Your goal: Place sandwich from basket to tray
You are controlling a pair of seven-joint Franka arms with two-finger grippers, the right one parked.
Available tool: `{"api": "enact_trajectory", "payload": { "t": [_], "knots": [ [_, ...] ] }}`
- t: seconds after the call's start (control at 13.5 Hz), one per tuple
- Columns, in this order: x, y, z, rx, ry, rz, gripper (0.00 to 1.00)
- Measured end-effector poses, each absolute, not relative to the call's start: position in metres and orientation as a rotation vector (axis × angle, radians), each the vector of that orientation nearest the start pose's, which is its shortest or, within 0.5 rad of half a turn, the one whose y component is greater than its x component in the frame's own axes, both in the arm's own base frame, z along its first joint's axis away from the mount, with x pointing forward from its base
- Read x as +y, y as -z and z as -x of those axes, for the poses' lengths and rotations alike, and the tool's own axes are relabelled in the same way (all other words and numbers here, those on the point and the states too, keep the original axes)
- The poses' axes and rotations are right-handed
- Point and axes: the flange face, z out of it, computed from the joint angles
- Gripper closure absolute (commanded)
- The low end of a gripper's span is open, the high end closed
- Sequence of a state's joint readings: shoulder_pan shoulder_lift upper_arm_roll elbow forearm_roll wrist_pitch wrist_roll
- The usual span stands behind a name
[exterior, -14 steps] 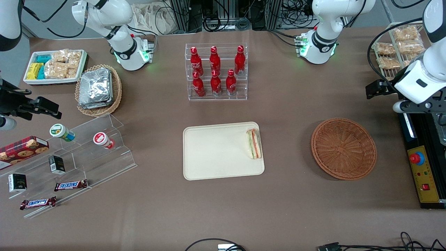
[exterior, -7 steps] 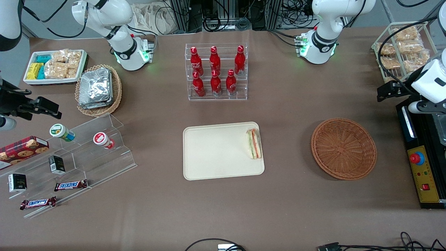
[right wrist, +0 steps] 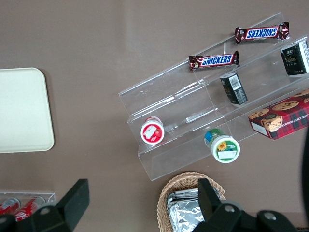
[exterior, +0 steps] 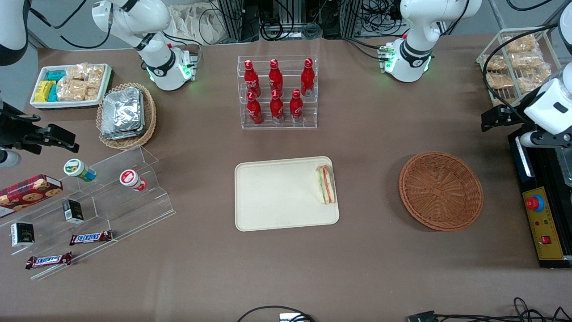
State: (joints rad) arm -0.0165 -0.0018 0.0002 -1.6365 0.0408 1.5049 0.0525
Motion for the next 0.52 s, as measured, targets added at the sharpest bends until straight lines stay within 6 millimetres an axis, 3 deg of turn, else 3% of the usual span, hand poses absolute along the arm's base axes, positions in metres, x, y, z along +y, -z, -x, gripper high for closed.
{"api": "enact_trajectory", "payload": {
  "t": [0.52],
  "knots": [
    [-0.0042, -0.5895, -0.5438, 0.070, -0.202, 3.094, 0.00]
  ]
}}
